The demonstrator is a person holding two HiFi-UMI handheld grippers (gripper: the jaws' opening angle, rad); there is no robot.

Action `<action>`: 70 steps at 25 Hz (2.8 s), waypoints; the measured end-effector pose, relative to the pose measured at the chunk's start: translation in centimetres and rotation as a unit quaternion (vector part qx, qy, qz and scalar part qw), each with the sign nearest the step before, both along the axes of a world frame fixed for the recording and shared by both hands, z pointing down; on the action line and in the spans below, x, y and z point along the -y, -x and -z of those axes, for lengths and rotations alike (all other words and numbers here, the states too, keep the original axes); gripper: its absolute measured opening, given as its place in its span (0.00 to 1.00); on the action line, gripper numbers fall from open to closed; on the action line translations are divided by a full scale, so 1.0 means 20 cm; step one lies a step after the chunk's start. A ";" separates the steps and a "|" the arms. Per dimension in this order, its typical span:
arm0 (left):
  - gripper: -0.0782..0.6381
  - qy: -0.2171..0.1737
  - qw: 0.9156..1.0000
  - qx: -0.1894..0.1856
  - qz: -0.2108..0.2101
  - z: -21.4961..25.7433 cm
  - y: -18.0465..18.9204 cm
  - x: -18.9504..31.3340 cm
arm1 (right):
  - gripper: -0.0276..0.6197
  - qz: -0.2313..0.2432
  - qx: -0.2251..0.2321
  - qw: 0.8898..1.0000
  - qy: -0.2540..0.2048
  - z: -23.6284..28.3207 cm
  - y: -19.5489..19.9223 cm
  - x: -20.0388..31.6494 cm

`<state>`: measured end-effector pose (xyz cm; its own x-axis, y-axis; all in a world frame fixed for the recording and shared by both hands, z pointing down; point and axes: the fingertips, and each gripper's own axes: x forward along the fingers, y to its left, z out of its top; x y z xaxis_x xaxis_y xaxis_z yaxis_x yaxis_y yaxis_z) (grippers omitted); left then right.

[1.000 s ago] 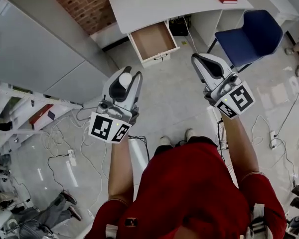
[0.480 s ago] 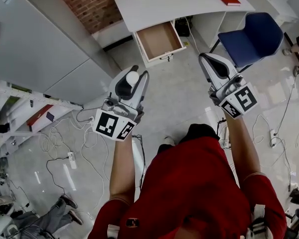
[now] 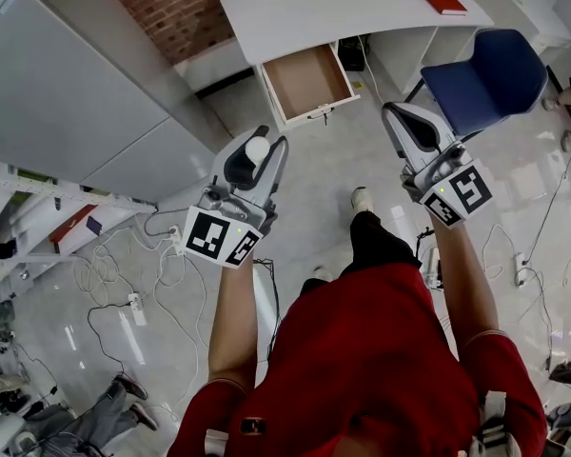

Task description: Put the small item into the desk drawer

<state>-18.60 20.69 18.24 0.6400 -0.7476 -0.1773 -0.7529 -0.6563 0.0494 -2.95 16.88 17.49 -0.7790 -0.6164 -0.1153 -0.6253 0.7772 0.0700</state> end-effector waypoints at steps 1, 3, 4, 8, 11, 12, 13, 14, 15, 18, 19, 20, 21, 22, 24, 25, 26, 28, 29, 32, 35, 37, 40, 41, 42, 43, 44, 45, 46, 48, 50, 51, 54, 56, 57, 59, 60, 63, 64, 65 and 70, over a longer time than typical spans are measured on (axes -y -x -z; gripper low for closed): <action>0.28 0.002 1.000 0.003 0.001 -0.02 -0.01 0.03 | 0.05 0.001 0.000 1.000 0.000 -0.02 -0.01 0.04; 0.28 0.007 1.000 0.010 0.003 -0.05 -0.04 0.11 | 0.05 0.002 0.001 1.000 -0.001 -0.05 -0.05 0.13; 0.28 0.010 1.000 0.013 0.005 -0.06 -0.05 0.16 | 0.05 0.003 0.001 1.000 -0.001 -0.05 -0.06 0.19; 0.28 0.028 0.999 0.029 0.017 -0.12 -0.10 0.44 | 0.05 0.013 -0.005 1.000 -0.002 -0.10 -0.12 0.50; 0.28 0.042 0.998 0.041 0.024 -0.20 -0.17 0.65 | 0.05 0.020 -0.013 1.000 -0.003 -0.16 -0.17 0.72; 0.28 0.047 0.998 0.044 0.027 -0.23 -0.20 0.72 | 0.05 0.022 -0.016 1.000 -0.002 -0.18 -0.20 0.80; 0.28 0.051 0.997 0.048 0.029 -0.26 -0.22 0.79 | 0.05 0.025 -0.018 1.000 -0.001 -0.21 -0.22 0.87; 0.28 0.057 0.997 0.051 0.032 -0.29 -0.25 0.86 | 0.05 0.029 -0.020 0.999 0.002 -0.23 -0.23 0.95; 0.28 0.064 0.996 0.055 0.035 -0.32 -0.27 0.93 | 0.05 0.034 -0.022 0.999 0.005 -0.25 -0.25 1.02; 0.28 0.087 0.993 0.063 0.046 -0.42 -0.33 1.14 | 0.05 0.049 -0.030 0.998 0.014 -0.30 -0.29 1.22; 0.28 0.094 0.992 0.065 0.051 -0.46 -0.35 1.20 | 0.05 0.054 -0.031 0.998 0.017 -0.32 -0.31 1.28; 0.28 0.101 0.991 0.067 0.055 -0.50 -0.37 1.26 | 0.05 0.058 -0.032 0.998 0.019 -0.34 -0.33 1.34; 0.28 0.107 0.990 0.069 0.060 -0.53 -0.38 1.31 | 0.05 0.063 -0.032 0.997 0.020 -0.36 -0.34 1.40; 0.28 0.113 0.989 0.072 0.064 -0.57 -0.39 1.36 | 0.05 0.068 -0.033 0.997 0.021 -0.38 -0.35 1.45; 0.28 0.124 0.987 0.078 0.073 -0.63 -0.40 1.45 | 0.05 0.079 -0.035 0.996 0.025 -0.40 -0.35 1.53; 0.29 0.129 0.985 0.081 0.076 -0.65 -0.41 1.48 | 0.05 0.084 -0.037 0.995 0.026 -0.41 -0.35 1.57; 0.29 0.133 0.984 0.083 0.079 -0.68 -0.41 1.52 | 0.05 0.089 -0.039 0.995 0.027 -0.41 -0.36 1.60; 0.29 0.145 0.982 0.085 0.083 -0.74 -0.43 1.58 | 0.05 0.096 -0.041 0.994 0.031 -0.45 -0.36 1.67; 0.29 0.152 0.981 0.087 0.083 -0.78 -0.45 1.61 | 0.05 0.097 -0.041 0.994 0.034 -0.47 -0.37 1.70; 0.29 0.175 0.977 0.094 0.080 -0.90 -0.48 1.69 | 0.05 0.096 -0.041 0.994 0.044 -0.52 -0.38 1.76; 0.29 0.192 0.973 0.098 0.078 -1.01 -0.48 1.77 | 0.05 0.089 -0.033 0.994 0.048 -0.55 -0.37 1.82; 0.29 0.202 0.971 0.102 0.075 -1.09 -0.48 1.82 | 0.05 0.084 -0.037 0.994 0.053 -0.61 -0.37 1.85; 0.29 0.219 0.968 0.106 0.063 -1.23 -0.48 1.88 | 0.05 0.074 -0.052 0.993 0.070 -0.75 -0.35 1.88; 0.29 0.225 0.967 0.107 0.059 -1.28 -0.48 1.89 | 0.05 0.071 -0.057 0.993 0.075 -0.79 -0.34 1.89; 0.29 0.231 0.965 0.108 0.055 -1.33 -0.48 1.90 | 0.05 0.069 -0.062 0.992 0.079 -0.84 -0.33 1.89; 0.29 0.237 0.964 0.109 0.053 -1.38 -0.48 1.91 | 0.05 0.068 -0.066 0.992 0.083 -0.88 -0.32 1.89; 0.29 0.244 0.962 0.111 0.053 -1.43 -0.48 1.92 | 0.05 0.069 -0.070 0.991 0.086 -0.92 -0.32 1.89; 0.29 0.251 0.960 0.112 0.055 -1.48 -0.47 1.94 | 0.05 0.070 -0.076 0.990 0.092 -0.97 -0.31 1.89; 0.29 0.258 0.958 0.112 0.057 -1.53 -0.45 1.96 | 0.05 0.071 -0.083 0.989 0.100 -1.02 -0.29 1.89; 0.29 0.273 0.953 0.113 0.061 -1.64 -0.41 1.99 | 0.05 0.072 -0.090 0.987 0.113 -1.13 -0.26 1.89; 0.29 0.288 0.949 0.115 0.061 -1.75 -0.39 2.03 | 0.05 0.073 -0.086 0.987 0.116 -1.20 -0.21 1.89; 0.29 0.295 0.947 0.115 0.060 -1.80 -0.38 2.04 | 0.05 0.074 -0.086 0.987 0.117 -1.23 -0.20 1.89; 0.29 0.312 0.942 0.114 0.059 -1.92 -0.35 2.08 | 0.05 0.081 -0.096 0.985 0.119 -1.31 -0.15 1.87; 0.29 0.322 0.938 0.117 0.060 -1.99 -0.32 2.13 | 0.05 0.086 -0.101 0.984 0.122 -1.37 -0.12 1.88; 0.29 0.327 0.935 0.118 0.061 -2.03 -0.31 2.15 | 0.05 0.088 -0.102 0.983 0.124 -1.40 -0.12 1.89; 0.29 0.340 0.931 0.121 0.062 -2.12 -0.29 2.19 | 0.05 0.088 -0.101 0.982 0.131 -1.45 -0.11 1.91; 0.29 0.346 0.928 0.121 0.062 -2.16 -0.30 2.21 | 0.05 0.087 -0.100 0.982 0.135 -1.48 -0.12 1.92; 0.29 0.366 0.921 0.119 0.056 -2.29 -0.31 2.26 | 0.05 0.083 -0.102 0.981 0.143 -1.56 -0.13 1.95; 0.29 0.372 0.919 0.117 0.054 -2.33 -0.32 2.26 | 0.05 0.083 -0.105 0.980 0.144 -1.59 -0.14 1.95; 0.29 0.378 0.917 0.113 0.051 -2.37 -0.32 2.27 | 0.05 0.083 -0.109 0.980 0.145 -1.62 -0.14 1.95; 0.29 0.415 0.902 0.115 0.043 -2.56 -0.33 2.29 | 0.05 0.090 -0.116 0.977 0.153 -1.72 -0.13 1.96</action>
<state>-11.99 -25.07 69.36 0.5222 -0.6109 0.5951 -0.8520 -0.4038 0.3331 -0.42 -22.27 51.94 -0.8614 -0.4446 0.2456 -0.4709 0.8802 -0.0582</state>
